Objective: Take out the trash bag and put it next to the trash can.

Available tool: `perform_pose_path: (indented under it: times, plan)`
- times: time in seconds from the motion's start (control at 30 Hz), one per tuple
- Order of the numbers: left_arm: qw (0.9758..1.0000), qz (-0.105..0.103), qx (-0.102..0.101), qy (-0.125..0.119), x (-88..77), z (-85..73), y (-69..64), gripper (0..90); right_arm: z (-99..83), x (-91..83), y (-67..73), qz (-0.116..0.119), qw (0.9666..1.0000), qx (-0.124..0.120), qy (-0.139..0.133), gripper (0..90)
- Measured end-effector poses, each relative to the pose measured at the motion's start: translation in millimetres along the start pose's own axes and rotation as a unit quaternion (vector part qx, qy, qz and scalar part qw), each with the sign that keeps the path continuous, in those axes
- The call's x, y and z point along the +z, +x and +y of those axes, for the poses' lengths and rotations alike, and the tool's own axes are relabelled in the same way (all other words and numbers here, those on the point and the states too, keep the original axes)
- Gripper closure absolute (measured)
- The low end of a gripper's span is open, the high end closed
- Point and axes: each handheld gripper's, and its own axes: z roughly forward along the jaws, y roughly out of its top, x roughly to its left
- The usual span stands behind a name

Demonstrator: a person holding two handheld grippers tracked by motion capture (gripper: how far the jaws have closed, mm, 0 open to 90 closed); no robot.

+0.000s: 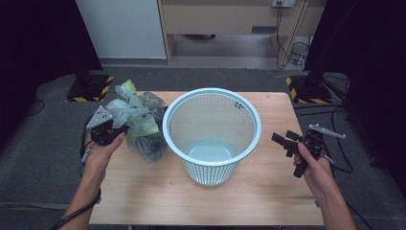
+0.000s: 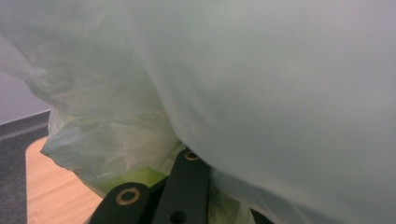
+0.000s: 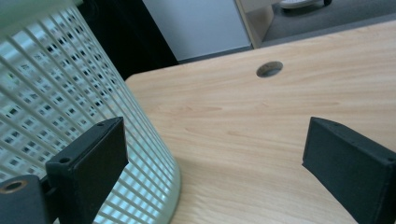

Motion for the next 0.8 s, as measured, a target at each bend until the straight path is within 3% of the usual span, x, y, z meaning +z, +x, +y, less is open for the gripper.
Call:
perform_pose_path:
  times: [0.1, 0.2, 0.4, 0.47, 0.6, 0.67, 0.8]
  plan:
    - [1.0000, -0.001, -0.004, 0.006, 9.7, -15.0, -5.3, 85.4, -9.6, 3.7, -4.7, -0.009, 0.9999, -0.004, 0.005, 6.6]
    - [0.9999, -0.001, -0.011, 0.010, 17.3, -29.5, -9.9, 84.1, -21.3, 9.6, -10.2, -0.032, 0.9992, -0.014, 0.018, 6.6]
    - [0.9996, 0.004, -0.026, 0.006, 27.9, -56.8, -17.6, 76.4, -45.3, 25.0, -21.3, -0.084, 0.9944, -0.038, 0.050, 7.0]
    - [0.9993, 0.010, -0.035, 0.000, 31.8, -64.6, -19.0, 67.7, -53.9, 30.7, -25.2, -0.108, 0.9909, -0.048, 0.065, 7.2]
    - [0.9993, 0.025, -0.027, -0.006, 34.9, -70.2, -21.0, 42.9, -65.4, 39.6, -29.7, -0.143, 0.9834, -0.066, 0.091, 7.6]
    - [0.9989, 0.028, -0.037, -0.008, 35.2, -71.1, -20.0, 30.2, -70.7, 43.8, -30.7, -0.158, 0.9787, -0.078, 0.105, 7.3]
    - [0.9986, 0.030, -0.042, -0.014, 35.3, -74.6, -18.7, 21.8, -78.9, 50.6, -32.5, -0.176, 0.9725, -0.096, 0.119, 7.1]
